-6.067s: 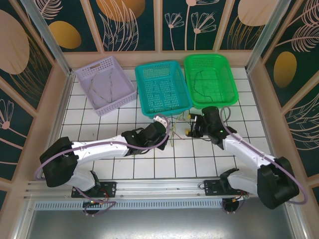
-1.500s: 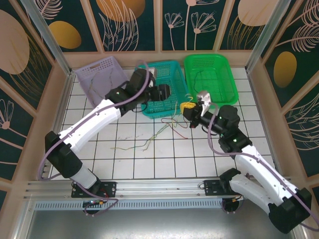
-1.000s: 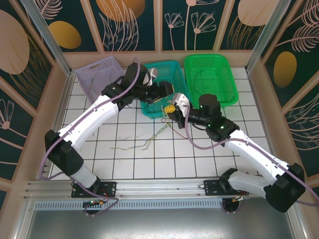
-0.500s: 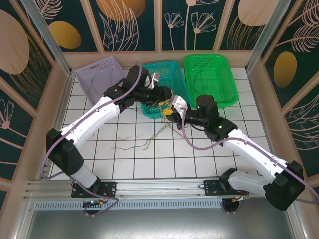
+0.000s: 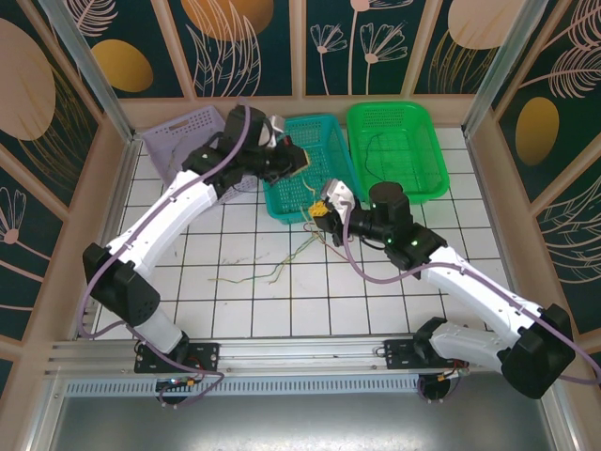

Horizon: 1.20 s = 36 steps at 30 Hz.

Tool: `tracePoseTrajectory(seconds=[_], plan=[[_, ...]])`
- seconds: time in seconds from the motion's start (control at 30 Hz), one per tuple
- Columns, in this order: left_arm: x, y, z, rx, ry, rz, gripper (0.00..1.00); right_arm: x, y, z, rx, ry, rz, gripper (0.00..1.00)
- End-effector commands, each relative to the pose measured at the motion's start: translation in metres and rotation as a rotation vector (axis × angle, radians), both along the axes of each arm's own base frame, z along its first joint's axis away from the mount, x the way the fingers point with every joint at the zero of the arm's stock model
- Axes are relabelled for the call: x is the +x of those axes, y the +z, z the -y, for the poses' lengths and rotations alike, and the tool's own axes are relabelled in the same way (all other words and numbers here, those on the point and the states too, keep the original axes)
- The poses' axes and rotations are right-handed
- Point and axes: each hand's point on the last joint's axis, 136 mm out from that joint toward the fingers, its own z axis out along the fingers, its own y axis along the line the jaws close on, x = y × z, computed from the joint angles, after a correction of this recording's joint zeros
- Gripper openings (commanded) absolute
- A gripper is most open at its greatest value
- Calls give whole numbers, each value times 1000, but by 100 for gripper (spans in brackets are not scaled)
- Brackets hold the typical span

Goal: Untangle the cables

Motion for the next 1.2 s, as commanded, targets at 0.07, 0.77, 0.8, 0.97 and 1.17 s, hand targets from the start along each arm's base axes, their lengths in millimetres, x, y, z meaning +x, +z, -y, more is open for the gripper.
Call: tracePoseTrajectory(seconds=[0.07, 0.77, 0.8, 0.97, 1.17], plan=[[50, 79, -37, -75, 171, 256, 0, -42, -39, -15, -43, 124, -221, 0], [23, 108, -45, -112, 75, 507, 47, -41, -4, -32, 117, 148, -372, 0], [20, 105, -51, -96, 97, 499, 57, -36, 4, -30, 131, 129, -350, 0], [10, 96, -80, -15, 217, 459, 80, -18, 27, -19, 155, 62, -289, 0], [-7, 19, -90, 44, 254, 181, 65, 2, 49, -4, 205, -31, -228, 0]])
